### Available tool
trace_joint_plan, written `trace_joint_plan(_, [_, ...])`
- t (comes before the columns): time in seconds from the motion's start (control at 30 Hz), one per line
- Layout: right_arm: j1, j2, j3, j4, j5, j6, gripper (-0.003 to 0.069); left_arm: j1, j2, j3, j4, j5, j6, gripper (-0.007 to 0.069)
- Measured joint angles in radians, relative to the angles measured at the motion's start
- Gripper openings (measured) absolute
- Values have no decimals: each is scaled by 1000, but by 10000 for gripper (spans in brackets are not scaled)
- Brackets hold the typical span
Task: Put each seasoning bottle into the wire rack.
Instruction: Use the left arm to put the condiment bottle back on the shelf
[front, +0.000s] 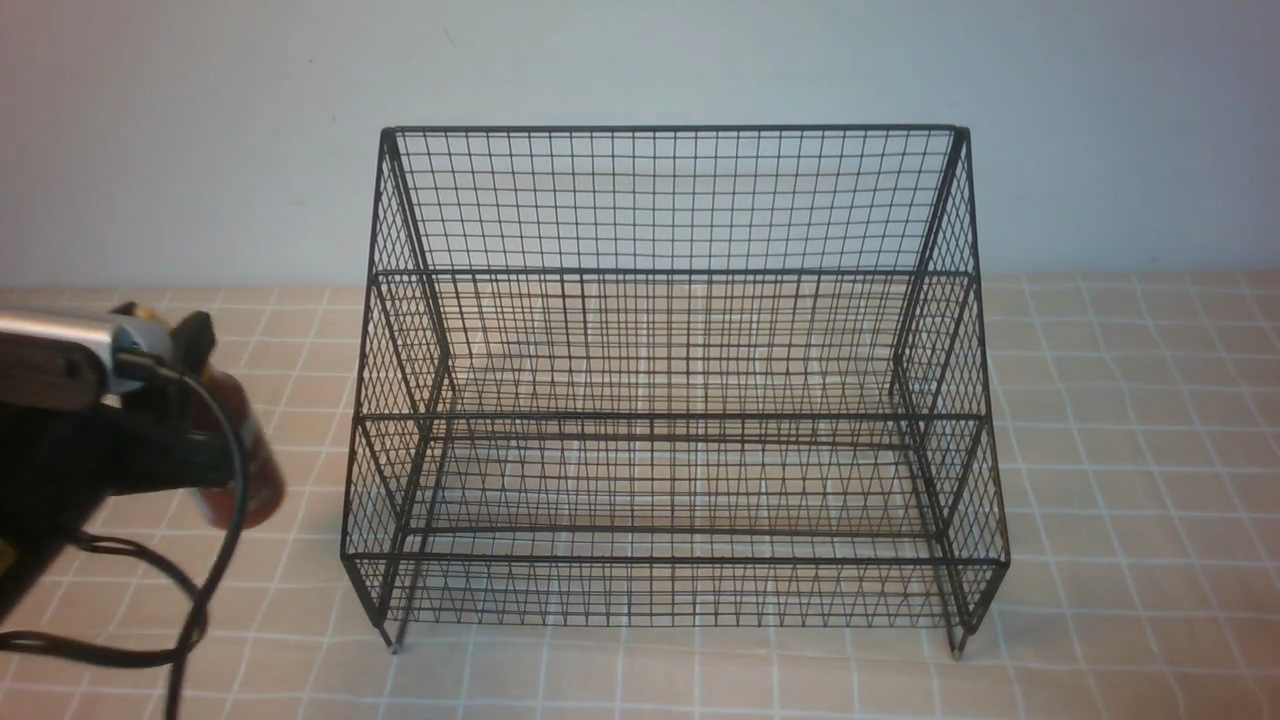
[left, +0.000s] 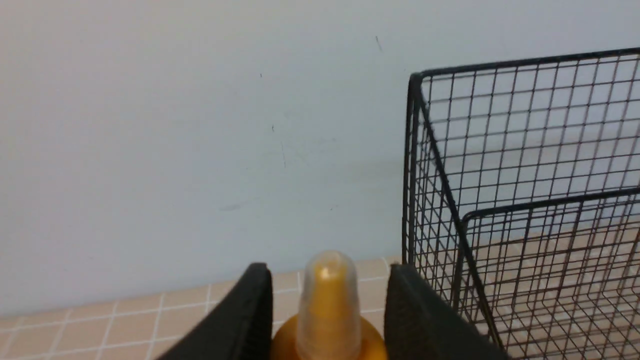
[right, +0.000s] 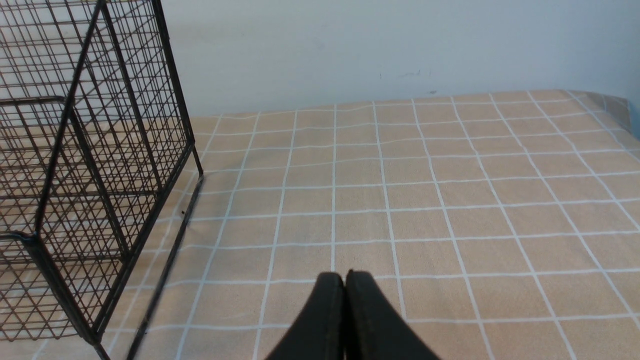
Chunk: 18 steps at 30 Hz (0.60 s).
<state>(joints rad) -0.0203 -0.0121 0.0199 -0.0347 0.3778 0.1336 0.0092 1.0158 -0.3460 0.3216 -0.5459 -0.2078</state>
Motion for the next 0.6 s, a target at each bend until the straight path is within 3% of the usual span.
trace_joint_plan(0.03, [0,0,0,0,0,0,-15,-7,-74,-21,39,99,-39,259])
trace_joint_plan(0.17, [0,0,0,0,0,0,-15,-57,-270,-76,171,257,-197,259])
trace_joint_plan(0.4, [0,0,0,0,0,0,-15,-196,-363,-113,458,227,-580,259])
trace_joint_plan(0.6, [0,0,0,0,0,0,-15,-234,-250,-113,565,168,-694,259])
